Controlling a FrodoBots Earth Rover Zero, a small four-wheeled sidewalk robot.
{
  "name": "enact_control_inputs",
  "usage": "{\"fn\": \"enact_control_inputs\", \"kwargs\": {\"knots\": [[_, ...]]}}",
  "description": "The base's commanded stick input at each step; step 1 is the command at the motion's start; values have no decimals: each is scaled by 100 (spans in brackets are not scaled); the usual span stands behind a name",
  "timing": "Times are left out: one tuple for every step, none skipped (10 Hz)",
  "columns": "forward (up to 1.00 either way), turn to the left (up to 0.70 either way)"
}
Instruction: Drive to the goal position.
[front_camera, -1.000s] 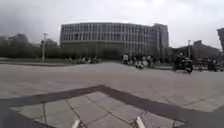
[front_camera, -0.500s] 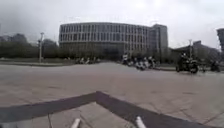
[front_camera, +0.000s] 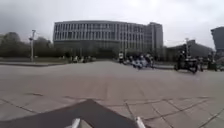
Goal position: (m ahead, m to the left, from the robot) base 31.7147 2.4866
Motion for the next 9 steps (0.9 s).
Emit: {"fn": "enact_control_inputs", "kwargs": {"knots": [[100, 6], [100, 6], [100, 6], [100, 6], [100, 6], [100, 6], [100, 6], [100, 6], [100, 6]]}}
